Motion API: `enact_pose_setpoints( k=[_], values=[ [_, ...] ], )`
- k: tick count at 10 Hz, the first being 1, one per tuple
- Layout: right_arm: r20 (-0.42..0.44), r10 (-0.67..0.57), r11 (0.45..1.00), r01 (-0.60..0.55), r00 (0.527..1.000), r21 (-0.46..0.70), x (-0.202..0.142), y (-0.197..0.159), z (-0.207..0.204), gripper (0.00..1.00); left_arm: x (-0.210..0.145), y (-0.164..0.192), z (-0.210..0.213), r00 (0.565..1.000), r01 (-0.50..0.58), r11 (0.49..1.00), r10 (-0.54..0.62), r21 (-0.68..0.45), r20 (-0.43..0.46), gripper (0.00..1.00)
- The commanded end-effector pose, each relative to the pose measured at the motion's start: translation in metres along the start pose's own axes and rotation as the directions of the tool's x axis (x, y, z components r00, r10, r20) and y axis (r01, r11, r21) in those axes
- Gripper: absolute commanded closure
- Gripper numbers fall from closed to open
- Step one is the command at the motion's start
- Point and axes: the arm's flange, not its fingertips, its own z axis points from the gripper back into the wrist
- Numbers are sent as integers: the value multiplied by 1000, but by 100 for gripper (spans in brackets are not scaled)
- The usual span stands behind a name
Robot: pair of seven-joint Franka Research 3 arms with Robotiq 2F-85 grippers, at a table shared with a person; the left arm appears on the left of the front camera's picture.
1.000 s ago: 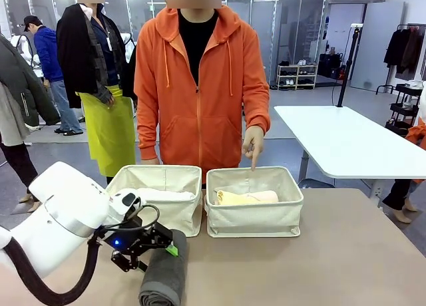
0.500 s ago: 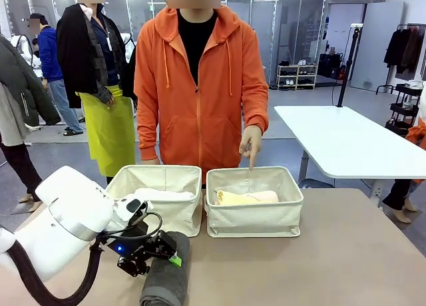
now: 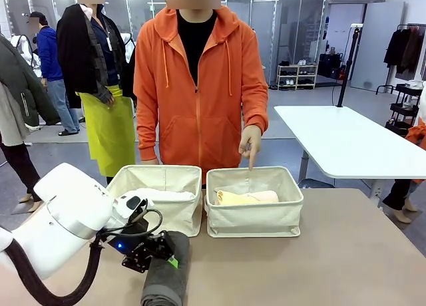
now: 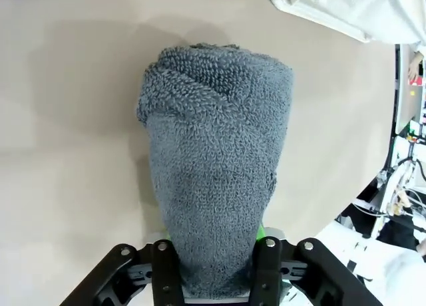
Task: Divide the towels into two baskets.
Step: Pick up one hotel-folded towel from the bottom of the table and place it in the Fabric basket indicated by the person.
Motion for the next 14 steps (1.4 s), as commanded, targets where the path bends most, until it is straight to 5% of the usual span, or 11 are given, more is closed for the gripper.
enact_pose_setpoints(
  k=[1,3,5,7,9,11,12,14],
  values=[
    [13,-4,1000,4,1000,10,1,4,3,0,-41,-19,37,999,29,999,-30,42,22,66],
    [13,-4,1000,4,1000,10,1,4,3,0,-39,-51,68,990,127,990,-130,58,58,66],
    [13,-4,1000,4,1000,10,1,4,3,0,-31,-76,94,915,403,915,-402,26,-36,66],
    [13,-4,1000,4,1000,10,1,4,3,0,-20,-91,103,725,685,726,-672,62,-148,66],
    [13,-4,1000,4,1000,10,1,4,3,0,-20,-92,98,533,844,531,-810,82,-243,66],
    [13,-4,1000,4,1000,10,1,4,3,0,-27,-85,110,579,812,584,-806,-8,-121,66],
    [13,-4,1000,4,1000,10,1,4,3,0,-28,-94,98,571,817,570,-776,88,-266,66],
    [13,-4,1000,4,1000,10,1,4,3,0,-28,-94,98,571,817,570,-776,88,-266,66]
  ],
)
